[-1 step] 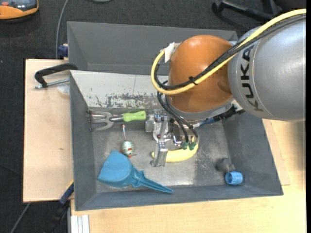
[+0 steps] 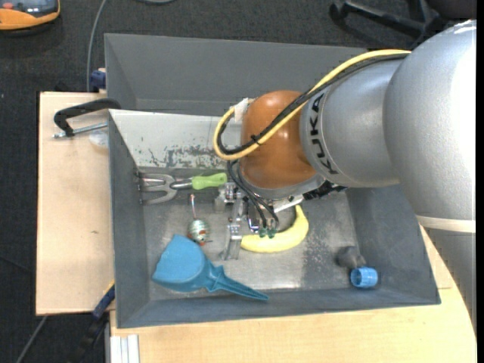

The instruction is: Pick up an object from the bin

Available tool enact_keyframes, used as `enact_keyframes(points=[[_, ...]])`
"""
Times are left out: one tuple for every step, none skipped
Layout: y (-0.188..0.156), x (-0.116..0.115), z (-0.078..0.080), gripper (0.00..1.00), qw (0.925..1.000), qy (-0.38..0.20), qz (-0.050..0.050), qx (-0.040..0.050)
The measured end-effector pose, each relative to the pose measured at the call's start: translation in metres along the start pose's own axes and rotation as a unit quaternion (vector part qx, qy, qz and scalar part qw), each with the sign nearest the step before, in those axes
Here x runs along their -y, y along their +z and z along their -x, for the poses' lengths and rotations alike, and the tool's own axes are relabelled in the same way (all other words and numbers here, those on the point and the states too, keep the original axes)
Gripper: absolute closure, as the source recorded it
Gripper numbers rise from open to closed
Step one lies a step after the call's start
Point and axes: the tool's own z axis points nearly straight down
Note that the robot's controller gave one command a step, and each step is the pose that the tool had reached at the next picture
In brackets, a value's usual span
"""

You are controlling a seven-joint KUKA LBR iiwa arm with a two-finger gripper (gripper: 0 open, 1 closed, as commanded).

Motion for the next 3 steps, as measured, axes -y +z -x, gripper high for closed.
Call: enact_keyframes(points=[[-0.025,0.024,-0.045,0.00,1.0000,-0.008,0.000,-0.0009],[-0.008,0.072,-0.053,0.00,0.9996,-0.027,-0.001,-0.0020],[0.002,0.089,-0.039,0.00,0.9999,-0.013,-0.001,0.0002]])
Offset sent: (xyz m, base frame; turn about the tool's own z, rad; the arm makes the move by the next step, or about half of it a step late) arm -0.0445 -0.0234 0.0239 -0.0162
